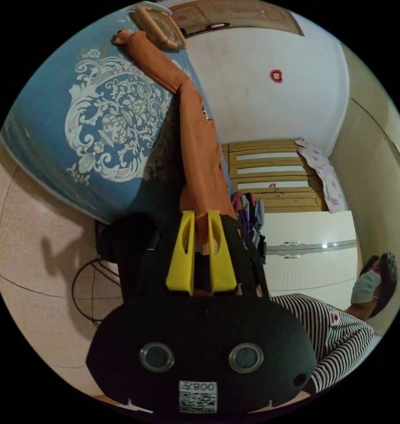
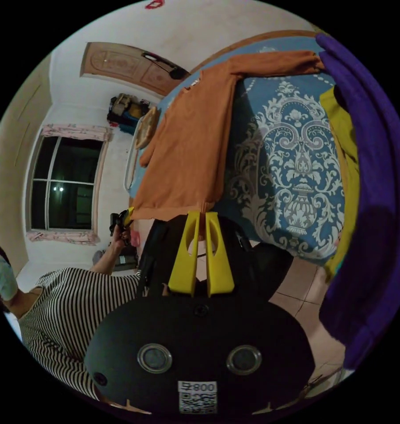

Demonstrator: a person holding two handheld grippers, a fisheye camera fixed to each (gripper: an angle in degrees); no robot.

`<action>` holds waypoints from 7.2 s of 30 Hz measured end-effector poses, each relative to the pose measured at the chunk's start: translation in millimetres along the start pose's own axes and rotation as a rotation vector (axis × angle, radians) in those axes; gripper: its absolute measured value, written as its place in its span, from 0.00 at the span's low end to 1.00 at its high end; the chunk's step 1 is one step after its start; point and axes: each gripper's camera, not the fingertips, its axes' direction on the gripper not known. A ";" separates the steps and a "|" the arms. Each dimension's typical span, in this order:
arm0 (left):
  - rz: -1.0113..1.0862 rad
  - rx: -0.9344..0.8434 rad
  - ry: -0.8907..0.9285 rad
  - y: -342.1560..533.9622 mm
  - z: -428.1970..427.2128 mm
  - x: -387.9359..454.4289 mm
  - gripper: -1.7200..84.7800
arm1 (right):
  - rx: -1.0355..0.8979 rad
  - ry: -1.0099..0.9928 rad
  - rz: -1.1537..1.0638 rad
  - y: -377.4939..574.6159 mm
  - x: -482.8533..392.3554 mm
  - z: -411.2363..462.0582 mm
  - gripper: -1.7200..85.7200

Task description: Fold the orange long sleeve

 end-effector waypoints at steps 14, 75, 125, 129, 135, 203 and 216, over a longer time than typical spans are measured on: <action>-0.028 0.012 -0.035 83.7 -30.9 -28.4 0.08 | -0.126 0.011 -0.017 102.4 -39.3 23.4 0.04; 0.569 -0.514 -0.017 -114.7 821.1 -146.2 0.10 | 0.638 0.498 0.405 -420.0 192.3 -114.8 0.14; -0.145 0.792 -0.453 -384.4 -12.3 -458.1 0.06 | 0.568 0.390 0.400 -569.4 328.6 -113.6 0.05; -0.262 0.669 -0.591 -376.3 -32.4 -493.0 0.06 | 0.553 0.435 0.444 -567.2 332.4 -88.1 0.05; -0.292 0.750 -0.459 -325.8 -48.7 -501.2 0.06 | 0.561 0.427 0.467 -568.7 324.7 -67.6 0.05; 0.176 0.154 -0.169 -252.6 346.1 -455.8 0.13 | 0.176 0.515 -0.462 -459.5 -5.6 527.9 0.07; 0.576 -0.035 -0.233 -303.9 541.2 -355.4 0.18 | 0.122 0.696 -0.515 -409.7 55.2 536.8 0.13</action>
